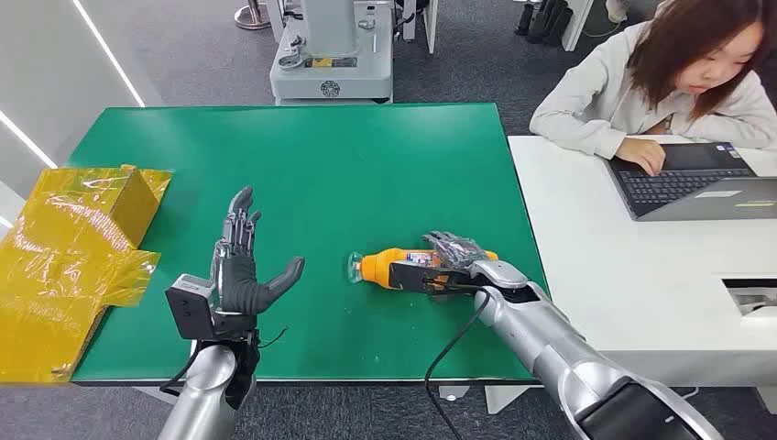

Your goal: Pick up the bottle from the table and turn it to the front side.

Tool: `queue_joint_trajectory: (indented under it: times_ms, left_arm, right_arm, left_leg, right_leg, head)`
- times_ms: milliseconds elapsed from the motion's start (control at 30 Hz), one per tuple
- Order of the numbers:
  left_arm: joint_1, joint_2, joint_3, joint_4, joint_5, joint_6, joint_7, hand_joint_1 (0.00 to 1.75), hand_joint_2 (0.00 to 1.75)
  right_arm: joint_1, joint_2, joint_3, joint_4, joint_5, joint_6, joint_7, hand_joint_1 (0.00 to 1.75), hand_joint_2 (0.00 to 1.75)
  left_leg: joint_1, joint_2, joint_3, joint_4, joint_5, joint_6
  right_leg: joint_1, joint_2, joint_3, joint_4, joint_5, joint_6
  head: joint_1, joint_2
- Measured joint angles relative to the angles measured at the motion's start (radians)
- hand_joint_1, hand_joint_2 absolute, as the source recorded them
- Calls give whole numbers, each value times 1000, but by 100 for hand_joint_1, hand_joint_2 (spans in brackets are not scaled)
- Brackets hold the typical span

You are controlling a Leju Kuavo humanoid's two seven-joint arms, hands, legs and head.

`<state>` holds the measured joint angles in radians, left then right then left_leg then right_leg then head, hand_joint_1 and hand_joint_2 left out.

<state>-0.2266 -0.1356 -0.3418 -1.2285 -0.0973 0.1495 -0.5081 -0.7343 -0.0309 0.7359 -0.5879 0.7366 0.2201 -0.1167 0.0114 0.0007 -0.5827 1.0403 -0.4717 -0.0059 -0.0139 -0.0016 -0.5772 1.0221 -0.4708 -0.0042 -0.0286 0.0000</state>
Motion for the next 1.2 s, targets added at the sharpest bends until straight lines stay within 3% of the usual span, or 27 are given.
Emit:
queue_joint_trajectory:
  times_ms: [33,67,100,133,267,433,533,567,667,900,1100,1200]
  left_arm:
    - [0,0,0,0,0,0,0,0,175]
    - [0,0,0,0,1,-1,0,0,175]
    - [0,0,0,-1,1,-1,1,0,175]
    - [0,0,0,-2,2,-1,2,0,175]
    - [0,0,0,-4,4,-2,5,0,175]
    - [-1,0,0,-6,6,-3,11,0,175]
    - [0,-1,0,-7,6,-3,14,0,175]
    - [0,-1,0,-8,6,-3,14,0,175]
    - [4,0,0,-16,7,-3,14,0,175]
    - [35,7,0,-55,7,4,16,0,175]
    - [60,17,1,-85,6,20,7,0,175]
    - [69,22,4,-93,1,29,-3,0,175]
  right_arm:
    - [0,-1,0,0,-1,0,0,85,175]
    - [0,-1,0,0,-1,0,0,96,175]
    - [0,-2,0,0,-2,0,1,122,175]
    - [0,-3,0,0,-3,0,1,125,175]
    - [-1,-11,0,0,-6,1,0,84,175]
    - [-2,-20,0,0,-13,1,-4,85,175]
    - [-2,-25,0,0,-14,1,-6,126,175]
    - [-1,-28,0,-1,-14,1,-7,147,175]
    - [4,-37,0,-10,-16,-4,-8,175,175]
    - [44,-50,-25,-67,-70,-69,-83,175,175]
    - [150,-46,-109,-180,-252,-179,-276,175,175]
    - [236,-24,-165,-268,-316,-248,-324,175,175]
  left_leg:
    - [0,0,0,0,0,0]
    - [0,0,0,0,0,0]
    - [0,0,0,0,0,0]
    - [0,0,0,0,0,0]
    - [0,0,0,0,0,0]
    - [0,0,0,1,0,0]
    - [0,0,1,1,0,0]
    - [0,0,1,1,0,1]
    - [0,0,1,1,0,1]
    - [0,0,0,1,0,1]
    - [0,0,0,0,0,1]
    - [0,0,-2,0,0,0]
  right_leg:
    - [0,0,0,0,0,0]
    - [0,0,0,0,0,0]
    - [0,0,0,0,0,0]
    - [0,0,0,0,0,0]
    - [0,0,0,0,0,1]
    - [0,0,1,0,1,1]
    - [0,0,1,0,1,1]
    - [0,0,1,0,1,1]
    - [0,0,1,0,1,1]
    - [0,0,1,0,1,1]
    - [0,0,1,0,1,1]
    - [0,0,-1,0,0,1]
  head:
    - [0,0]
    - [0,0]
    - [0,0]
    - [0,0]
    - [0,0]
    - [0,0]
    - [0,0]
    - [0,0]
    - [0,0]
    - [0,0]
    - [0,0]
    - [0,0]
